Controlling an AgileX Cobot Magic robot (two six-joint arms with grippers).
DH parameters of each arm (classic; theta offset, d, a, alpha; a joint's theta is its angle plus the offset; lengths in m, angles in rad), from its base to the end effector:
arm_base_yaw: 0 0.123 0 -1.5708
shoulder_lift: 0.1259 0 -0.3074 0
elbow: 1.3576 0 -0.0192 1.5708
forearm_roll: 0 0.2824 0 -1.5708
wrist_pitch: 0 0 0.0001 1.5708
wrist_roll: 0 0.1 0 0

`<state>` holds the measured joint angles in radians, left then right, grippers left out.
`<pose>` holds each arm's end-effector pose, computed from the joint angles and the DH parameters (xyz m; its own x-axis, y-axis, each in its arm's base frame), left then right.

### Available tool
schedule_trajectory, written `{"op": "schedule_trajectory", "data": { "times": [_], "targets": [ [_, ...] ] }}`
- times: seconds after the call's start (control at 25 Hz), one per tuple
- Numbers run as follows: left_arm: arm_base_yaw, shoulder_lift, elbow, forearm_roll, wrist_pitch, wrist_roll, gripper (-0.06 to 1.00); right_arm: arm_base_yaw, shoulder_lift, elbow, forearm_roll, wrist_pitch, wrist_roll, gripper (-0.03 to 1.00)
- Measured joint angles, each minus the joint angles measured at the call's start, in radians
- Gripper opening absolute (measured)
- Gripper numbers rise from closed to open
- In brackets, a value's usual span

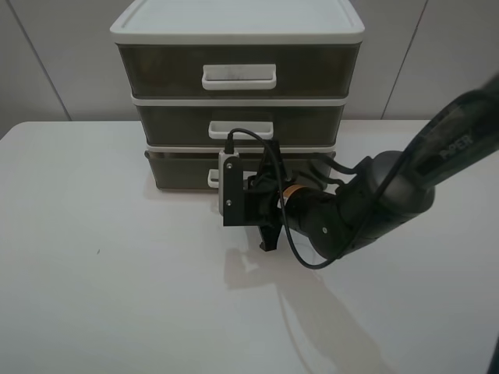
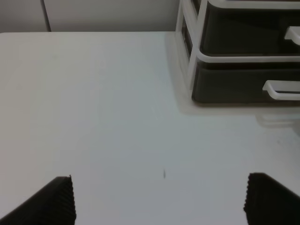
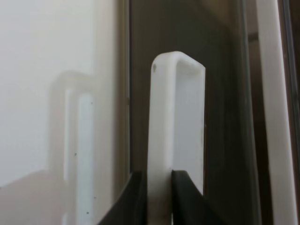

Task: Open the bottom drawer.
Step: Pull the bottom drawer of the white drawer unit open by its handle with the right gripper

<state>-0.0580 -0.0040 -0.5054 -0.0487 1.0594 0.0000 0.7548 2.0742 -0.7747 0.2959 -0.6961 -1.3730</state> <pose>0.0068 -0.0047 0.2903 -0.4473 0.0021 -0.8944 0.0852 0.9955 -0.0403 0.2913 0.2484 0.0634 0.3513 -0.8968 -0.2690 -0.5702 0.0229 -0.8212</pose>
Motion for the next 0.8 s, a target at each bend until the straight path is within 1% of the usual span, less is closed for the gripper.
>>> {"op": "schedule_trajectory", "data": {
  "times": [0.16, 0.36, 0.8],
  "targets": [
    [0.0, 0.0, 0.0, 0.0, 0.0, 0.0, 0.74, 0.008, -0.017, 0.011, 0.02, 0.021, -0.016, 0.11],
    [0.0, 0.0, 0.0, 0.0, 0.0, 0.0, 0.74, 0.027, -0.032, 0.045, 0.038, 0.01, -0.038, 0.11],
    [0.0, 0.0, 0.0, 0.0, 0.0, 0.0, 0.74, 0.125, -0.038, 0.111, 0.144, -0.075, -0.061, 0.11]
  ]
}}
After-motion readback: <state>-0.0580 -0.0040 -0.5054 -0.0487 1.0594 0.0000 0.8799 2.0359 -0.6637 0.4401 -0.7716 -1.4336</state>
